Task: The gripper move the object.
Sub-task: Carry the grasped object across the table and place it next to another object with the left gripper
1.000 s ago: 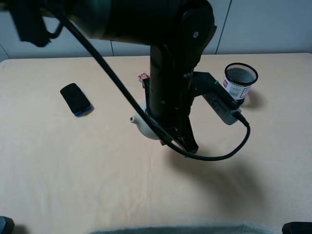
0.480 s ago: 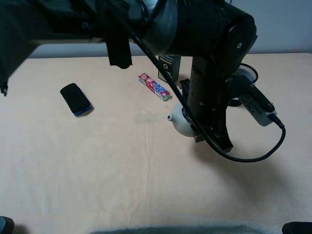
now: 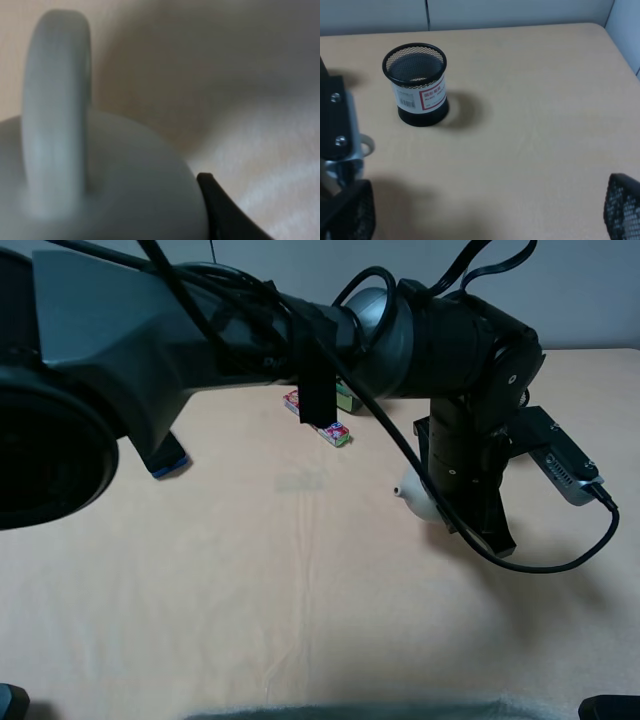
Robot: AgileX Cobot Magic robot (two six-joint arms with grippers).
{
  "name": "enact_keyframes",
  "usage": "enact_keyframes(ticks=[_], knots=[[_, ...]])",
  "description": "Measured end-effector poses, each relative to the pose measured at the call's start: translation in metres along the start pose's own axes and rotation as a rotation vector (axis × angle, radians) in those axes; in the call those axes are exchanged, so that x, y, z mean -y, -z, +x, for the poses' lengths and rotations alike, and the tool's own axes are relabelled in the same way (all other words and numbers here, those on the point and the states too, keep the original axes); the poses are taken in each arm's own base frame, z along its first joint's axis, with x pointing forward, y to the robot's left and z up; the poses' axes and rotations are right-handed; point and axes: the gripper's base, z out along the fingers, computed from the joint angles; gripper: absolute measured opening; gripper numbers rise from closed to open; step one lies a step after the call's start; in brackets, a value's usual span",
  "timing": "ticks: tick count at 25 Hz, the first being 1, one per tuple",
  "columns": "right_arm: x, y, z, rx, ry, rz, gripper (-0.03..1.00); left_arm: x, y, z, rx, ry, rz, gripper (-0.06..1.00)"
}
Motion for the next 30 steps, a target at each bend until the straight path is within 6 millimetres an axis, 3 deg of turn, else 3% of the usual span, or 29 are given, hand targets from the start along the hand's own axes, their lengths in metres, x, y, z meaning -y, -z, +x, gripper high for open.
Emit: enact_keyframes(ticks=[12, 30], knots=[[0.0, 0.0, 0.0, 0.0, -0.002, -0.003, 0.69, -0.002, -0.031, -0.011, 0.175, -0.034, -0.038, 0.22], [-0.001, 0.0, 0.0, 0.001, -0.004, -0.007, 0.69, -0.003, -0.059, -0.016, 0.335, 0.033, -0.056, 0.21]])
